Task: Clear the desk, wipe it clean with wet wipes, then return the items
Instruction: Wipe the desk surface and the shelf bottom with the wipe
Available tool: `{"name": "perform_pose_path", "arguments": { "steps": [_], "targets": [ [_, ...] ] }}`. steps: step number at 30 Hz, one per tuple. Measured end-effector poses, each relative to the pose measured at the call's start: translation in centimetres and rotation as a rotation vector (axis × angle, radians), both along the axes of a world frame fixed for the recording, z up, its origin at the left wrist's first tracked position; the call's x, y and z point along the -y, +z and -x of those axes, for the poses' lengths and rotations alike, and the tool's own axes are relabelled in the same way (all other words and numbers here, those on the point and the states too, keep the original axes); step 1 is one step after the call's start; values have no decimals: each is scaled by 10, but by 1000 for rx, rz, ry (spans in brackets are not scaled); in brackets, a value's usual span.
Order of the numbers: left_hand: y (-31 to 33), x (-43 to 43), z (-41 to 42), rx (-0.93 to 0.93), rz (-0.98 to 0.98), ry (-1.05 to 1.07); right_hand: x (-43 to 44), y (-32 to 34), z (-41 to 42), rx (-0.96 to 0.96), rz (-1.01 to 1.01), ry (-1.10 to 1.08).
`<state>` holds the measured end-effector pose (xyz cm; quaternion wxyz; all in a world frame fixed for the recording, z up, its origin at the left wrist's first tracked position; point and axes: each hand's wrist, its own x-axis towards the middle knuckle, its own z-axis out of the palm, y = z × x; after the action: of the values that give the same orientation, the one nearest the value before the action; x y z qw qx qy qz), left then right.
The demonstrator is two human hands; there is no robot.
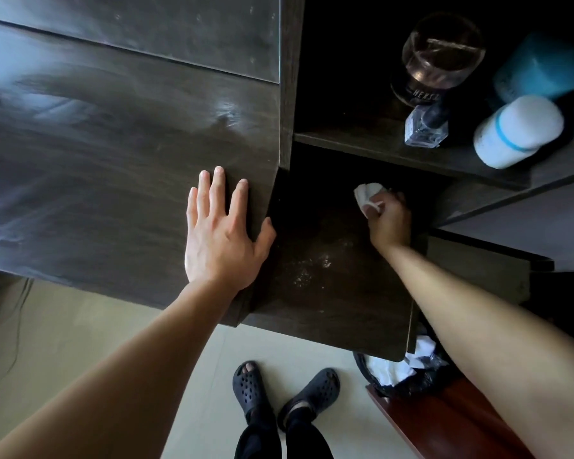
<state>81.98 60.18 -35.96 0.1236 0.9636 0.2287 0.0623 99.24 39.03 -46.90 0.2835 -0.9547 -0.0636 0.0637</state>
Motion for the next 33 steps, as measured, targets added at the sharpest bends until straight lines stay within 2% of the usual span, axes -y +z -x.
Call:
{"name": "perform_pose_path", "arguments": {
  "steps": [5,7,9,12,13,14,18,20,22,25,26,27,29,31,33],
  "targets": [
    [1,0,0,-5,5,-2,22,-6,135,-66,-77,474],
    [0,0,0,-3,13,-4,33,0,133,-91,-89,559],
    [0,0,0,0,20,-2,33,3,93,-31,-29,471],
    [0,0,0,-3,18,1,25,-1,34,32,47,61],
    [0,0,0,-1,16,1,16,-1,34,38,52,-3],
    [0,0,0,1,17,-2,7,-1,47,27,39,9],
    [0,0,0,12,30,-5,10,-2,146,-43,-50,427],
    [0,1,0,15,30,-10,26,2,147,-80,-80,525],
    [0,1,0,22,32,-11,27,4,108,-8,-67,433],
    [-1,0,0,17,24,-13,8,6,44,-13,45,-12],
    [-1,0,0,20,23,-13,-3,5,42,-28,50,-76],
    [-1,0,1,23,25,-17,-15,4,52,-35,11,-49],
    [-1,-1,1,29,31,-22,-29,-1,101,-33,-77,220],
    [-1,-1,1,30,38,-22,-19,-5,161,-81,-52,458],
    [-1,-2,1,28,37,-23,4,-4,176,-85,-78,619]
  ]
}}
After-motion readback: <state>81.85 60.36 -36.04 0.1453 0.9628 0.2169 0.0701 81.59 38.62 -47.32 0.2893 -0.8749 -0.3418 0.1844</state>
